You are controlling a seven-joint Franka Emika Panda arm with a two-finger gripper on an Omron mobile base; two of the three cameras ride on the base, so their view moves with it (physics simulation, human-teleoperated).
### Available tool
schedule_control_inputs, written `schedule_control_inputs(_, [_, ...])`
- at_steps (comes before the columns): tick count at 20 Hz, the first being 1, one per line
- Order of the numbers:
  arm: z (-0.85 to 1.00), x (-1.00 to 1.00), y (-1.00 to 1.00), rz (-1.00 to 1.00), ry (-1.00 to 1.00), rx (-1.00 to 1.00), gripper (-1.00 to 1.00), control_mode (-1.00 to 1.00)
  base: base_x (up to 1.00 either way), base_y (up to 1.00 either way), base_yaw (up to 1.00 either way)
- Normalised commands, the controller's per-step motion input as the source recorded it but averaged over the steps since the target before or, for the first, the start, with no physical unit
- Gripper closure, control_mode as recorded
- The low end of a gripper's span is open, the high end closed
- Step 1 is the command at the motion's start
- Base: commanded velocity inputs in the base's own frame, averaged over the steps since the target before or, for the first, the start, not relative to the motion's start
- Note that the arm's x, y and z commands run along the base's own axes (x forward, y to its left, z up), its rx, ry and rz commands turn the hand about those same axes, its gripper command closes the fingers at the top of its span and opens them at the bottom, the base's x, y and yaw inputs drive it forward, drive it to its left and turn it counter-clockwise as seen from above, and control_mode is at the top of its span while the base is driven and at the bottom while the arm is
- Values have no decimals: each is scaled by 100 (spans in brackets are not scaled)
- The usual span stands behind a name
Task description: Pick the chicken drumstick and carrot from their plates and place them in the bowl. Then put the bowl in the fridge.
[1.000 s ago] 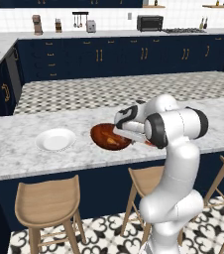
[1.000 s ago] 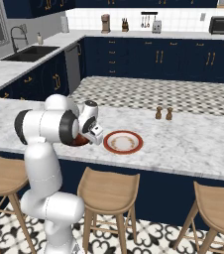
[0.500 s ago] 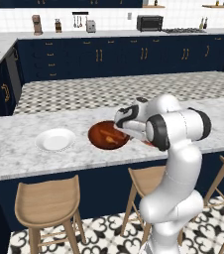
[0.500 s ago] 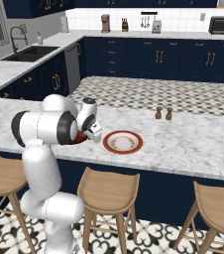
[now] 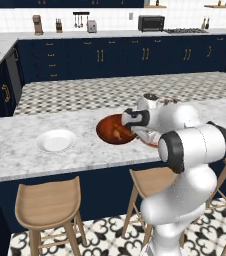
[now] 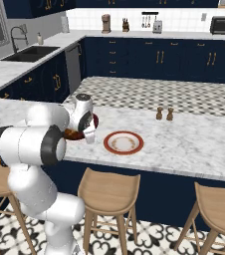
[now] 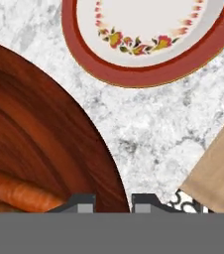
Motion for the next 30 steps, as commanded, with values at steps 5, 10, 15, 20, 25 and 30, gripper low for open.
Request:
schedule_control_inputs(5, [65,-67,-22,-63,14,33,100,-100,0,0,0])
schedule_control_inputs(10, [55,-69,-36,-52,5,10,100,-100,0,0,0])
schedule_control_inputs(15, [53,-85,-34,-32,0,0,100,-100,0,0,0])
schedule_control_inputs(20, [39,-100,-7,-3,-1,4,100,-100,0,0,0])
schedule_control_inputs(25, [44,-99,0,1,-7,1,100,-100,0,0,0])
schedule_control_inputs(30, [45,-93,0,0,-6,14,100,-100,0,0,0])
